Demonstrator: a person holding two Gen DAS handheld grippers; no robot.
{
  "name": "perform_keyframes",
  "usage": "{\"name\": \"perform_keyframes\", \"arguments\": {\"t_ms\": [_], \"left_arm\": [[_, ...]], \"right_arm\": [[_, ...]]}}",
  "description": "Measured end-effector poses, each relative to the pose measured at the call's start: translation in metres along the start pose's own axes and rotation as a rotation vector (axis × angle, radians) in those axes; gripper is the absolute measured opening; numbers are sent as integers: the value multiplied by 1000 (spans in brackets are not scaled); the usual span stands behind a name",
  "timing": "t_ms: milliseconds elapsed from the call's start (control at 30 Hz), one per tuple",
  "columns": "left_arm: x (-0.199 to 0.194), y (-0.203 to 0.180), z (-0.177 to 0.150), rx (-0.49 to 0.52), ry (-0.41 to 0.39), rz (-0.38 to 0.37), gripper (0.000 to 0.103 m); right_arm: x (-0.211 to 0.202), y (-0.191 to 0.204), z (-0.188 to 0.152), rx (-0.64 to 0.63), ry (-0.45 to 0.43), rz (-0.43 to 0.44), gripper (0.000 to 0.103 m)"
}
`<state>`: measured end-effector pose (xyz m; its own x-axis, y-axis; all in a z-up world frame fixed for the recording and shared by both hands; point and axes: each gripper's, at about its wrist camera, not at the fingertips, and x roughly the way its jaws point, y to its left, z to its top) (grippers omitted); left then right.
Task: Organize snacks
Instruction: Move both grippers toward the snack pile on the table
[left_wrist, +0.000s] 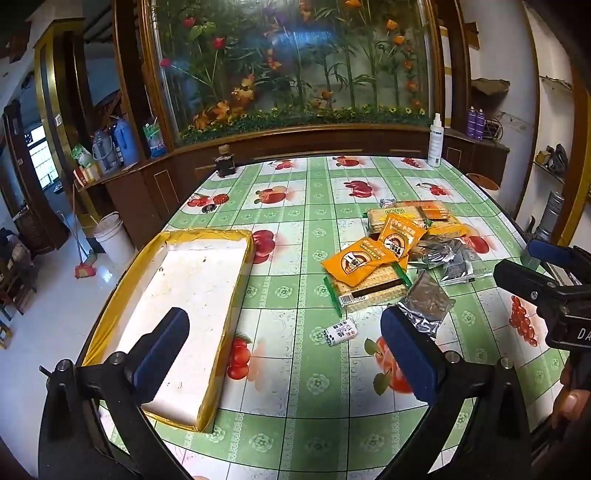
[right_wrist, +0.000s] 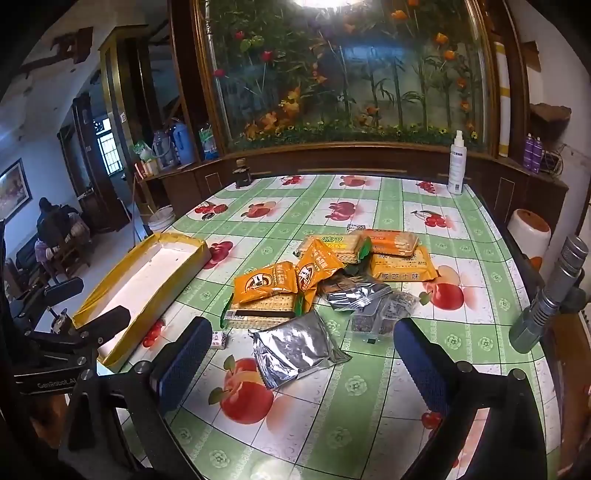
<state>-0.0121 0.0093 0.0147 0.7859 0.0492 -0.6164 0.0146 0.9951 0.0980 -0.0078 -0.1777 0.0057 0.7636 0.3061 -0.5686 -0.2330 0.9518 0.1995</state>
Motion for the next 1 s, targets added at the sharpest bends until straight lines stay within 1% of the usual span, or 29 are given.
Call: {"name": "perform_keyframes", "arguments": {"t_ms": [167, 333, 600, 767, 900, 1000], "left_arm": [[-5, 0, 3, 6, -13, 18, 103], [-8, 0, 4, 11, -14, 16, 103], [-1, 0, 0, 10, 17, -7, 103], [0, 0, -2, 8, 20, -6, 103], [2, 1, -5, 4, 30, -8, 103], [4, -1, -6, 6, 41, -11, 103]], "right_arm": [[-8, 3, 3, -15, -16, -7, 100], [-11, 3, 4, -30, -18, -20, 100], [-12, 13, 4, -87, -20, -97, 100], [-15, 22, 6, -121, -31, -138, 100], [-16, 28, 7, -146, -41, -194, 100], [-18, 30, 7, -153, -48, -214, 100]]}}
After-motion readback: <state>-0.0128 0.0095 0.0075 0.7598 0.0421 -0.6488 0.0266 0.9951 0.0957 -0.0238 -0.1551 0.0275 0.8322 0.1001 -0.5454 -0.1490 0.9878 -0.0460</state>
